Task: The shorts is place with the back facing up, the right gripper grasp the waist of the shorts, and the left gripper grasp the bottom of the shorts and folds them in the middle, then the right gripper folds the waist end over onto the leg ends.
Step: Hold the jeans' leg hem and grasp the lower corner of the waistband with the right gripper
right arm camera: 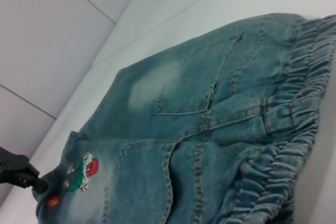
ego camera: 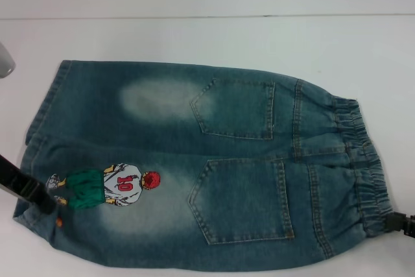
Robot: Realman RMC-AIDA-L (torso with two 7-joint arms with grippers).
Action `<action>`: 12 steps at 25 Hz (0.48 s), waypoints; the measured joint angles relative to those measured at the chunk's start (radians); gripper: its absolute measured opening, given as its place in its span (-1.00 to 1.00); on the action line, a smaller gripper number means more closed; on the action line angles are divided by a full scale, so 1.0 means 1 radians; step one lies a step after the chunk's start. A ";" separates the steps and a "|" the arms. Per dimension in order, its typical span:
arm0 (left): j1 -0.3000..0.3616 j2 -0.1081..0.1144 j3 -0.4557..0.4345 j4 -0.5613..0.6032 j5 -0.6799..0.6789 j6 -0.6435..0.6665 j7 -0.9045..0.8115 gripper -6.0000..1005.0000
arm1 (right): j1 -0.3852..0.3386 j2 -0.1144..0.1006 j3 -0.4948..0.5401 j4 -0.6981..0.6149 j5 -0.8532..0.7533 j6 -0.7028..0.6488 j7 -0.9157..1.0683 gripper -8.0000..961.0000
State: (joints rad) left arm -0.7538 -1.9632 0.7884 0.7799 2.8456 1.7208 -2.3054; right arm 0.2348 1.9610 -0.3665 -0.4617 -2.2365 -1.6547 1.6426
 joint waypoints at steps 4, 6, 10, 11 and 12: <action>0.000 0.000 0.000 0.001 0.000 0.000 0.000 -0.89 | 0.013 -0.002 -0.006 0.000 -0.014 0.020 0.016 -0.45; 0.002 0.000 0.000 0.001 0.000 0.000 0.000 -0.89 | 0.018 -0.002 -0.007 0.000 -0.025 0.024 0.021 -0.62; 0.005 0.000 0.000 0.001 0.000 0.000 0.000 -0.89 | 0.031 -0.003 -0.008 -0.001 -0.041 0.025 0.029 -0.84; 0.005 0.000 0.000 0.001 0.000 0.000 0.000 -0.89 | 0.033 -0.003 -0.008 -0.001 -0.044 0.025 0.029 -0.84; 0.005 0.000 0.000 0.001 0.000 0.000 0.000 -0.89 | 0.036 -0.003 -0.008 -0.001 -0.047 0.024 0.029 -0.85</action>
State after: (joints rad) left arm -0.7486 -1.9635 0.7885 0.7808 2.8456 1.7207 -2.3055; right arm 0.2709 1.9577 -0.3743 -0.4630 -2.2834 -1.6309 1.6714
